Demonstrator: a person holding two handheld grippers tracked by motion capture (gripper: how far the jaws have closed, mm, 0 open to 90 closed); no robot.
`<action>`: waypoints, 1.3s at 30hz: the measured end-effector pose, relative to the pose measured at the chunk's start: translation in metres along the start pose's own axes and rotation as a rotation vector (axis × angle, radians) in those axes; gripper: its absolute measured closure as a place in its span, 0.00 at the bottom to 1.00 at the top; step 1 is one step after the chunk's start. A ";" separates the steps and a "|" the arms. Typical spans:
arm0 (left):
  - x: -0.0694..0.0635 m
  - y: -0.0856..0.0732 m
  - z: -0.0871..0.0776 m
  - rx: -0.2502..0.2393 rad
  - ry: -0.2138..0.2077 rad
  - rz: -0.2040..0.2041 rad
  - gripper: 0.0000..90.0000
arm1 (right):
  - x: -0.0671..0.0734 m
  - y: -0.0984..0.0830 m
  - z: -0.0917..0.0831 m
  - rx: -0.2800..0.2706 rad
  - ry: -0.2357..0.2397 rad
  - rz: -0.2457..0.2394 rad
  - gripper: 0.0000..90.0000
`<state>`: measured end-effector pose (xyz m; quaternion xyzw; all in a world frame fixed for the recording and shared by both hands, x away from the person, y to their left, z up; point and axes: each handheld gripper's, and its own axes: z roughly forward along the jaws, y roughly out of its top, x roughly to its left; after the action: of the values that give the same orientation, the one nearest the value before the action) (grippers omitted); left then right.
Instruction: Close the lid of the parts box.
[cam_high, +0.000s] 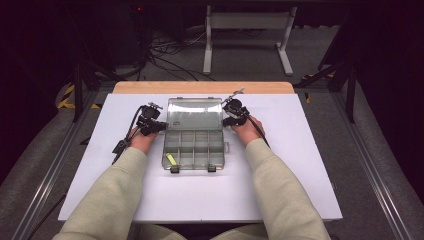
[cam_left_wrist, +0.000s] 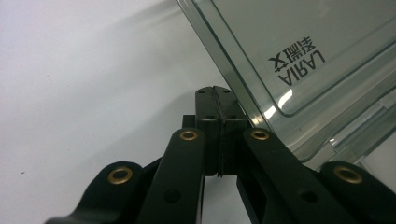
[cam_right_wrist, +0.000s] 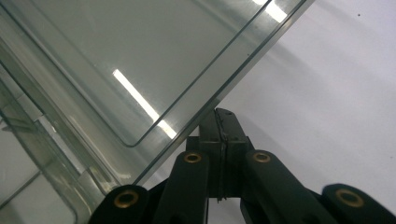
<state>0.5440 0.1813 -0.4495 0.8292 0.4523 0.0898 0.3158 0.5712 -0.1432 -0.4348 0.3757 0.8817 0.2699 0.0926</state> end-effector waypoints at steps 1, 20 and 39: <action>0.000 0.000 0.000 0.000 0.000 0.000 0.99 | 0.000 0.000 0.000 -0.001 -0.001 -0.001 1.00; 0.000 -0.001 0.001 -0.022 -0.001 -0.026 0.99 | -0.001 0.001 0.002 -0.013 -0.002 0.010 1.00; -0.002 0.001 -0.004 -0.059 0.007 -0.023 0.99 | 0.000 0.003 -0.006 -0.071 -0.018 0.037 1.00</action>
<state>0.5416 0.1814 -0.4455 0.8140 0.4601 0.1021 0.3395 0.5705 -0.1439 -0.4284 0.3908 0.8636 0.2993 0.1089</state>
